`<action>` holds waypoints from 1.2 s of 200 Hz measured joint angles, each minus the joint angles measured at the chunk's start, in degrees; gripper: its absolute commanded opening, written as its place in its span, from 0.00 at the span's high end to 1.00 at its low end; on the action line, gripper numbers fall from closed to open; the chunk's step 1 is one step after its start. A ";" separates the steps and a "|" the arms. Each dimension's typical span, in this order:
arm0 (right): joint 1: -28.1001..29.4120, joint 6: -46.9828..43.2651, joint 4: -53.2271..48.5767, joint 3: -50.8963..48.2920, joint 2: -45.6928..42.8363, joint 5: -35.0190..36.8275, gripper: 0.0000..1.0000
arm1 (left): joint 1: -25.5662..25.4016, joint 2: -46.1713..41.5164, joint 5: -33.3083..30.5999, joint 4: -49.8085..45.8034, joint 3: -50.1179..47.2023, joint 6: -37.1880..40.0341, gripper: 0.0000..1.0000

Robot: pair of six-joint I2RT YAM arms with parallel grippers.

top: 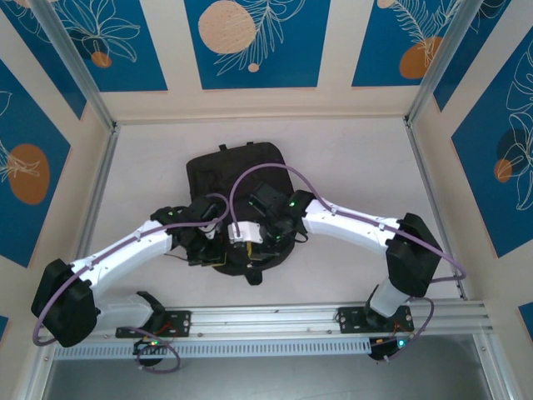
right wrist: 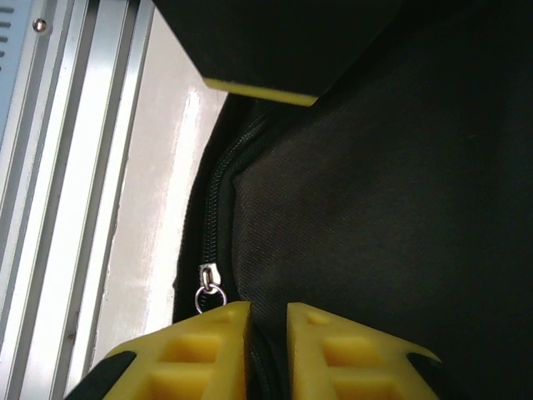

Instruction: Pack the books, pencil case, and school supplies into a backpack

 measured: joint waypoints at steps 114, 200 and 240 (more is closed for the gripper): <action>1.62 0.04 -0.52 -2.40 0.52 -2.23 0.70 | -0.02 0.00 -0.02 0.00 0.02 0.02 0.95; 2.58 0.28 -0.11 -4.22 1.25 0.37 0.69 | -0.02 0.00 -0.02 0.00 0.02 0.02 0.95; 0.74 1.09 -0.20 -3.98 -0.66 -1.09 0.69 | -0.02 0.00 -0.02 0.00 0.02 0.04 0.95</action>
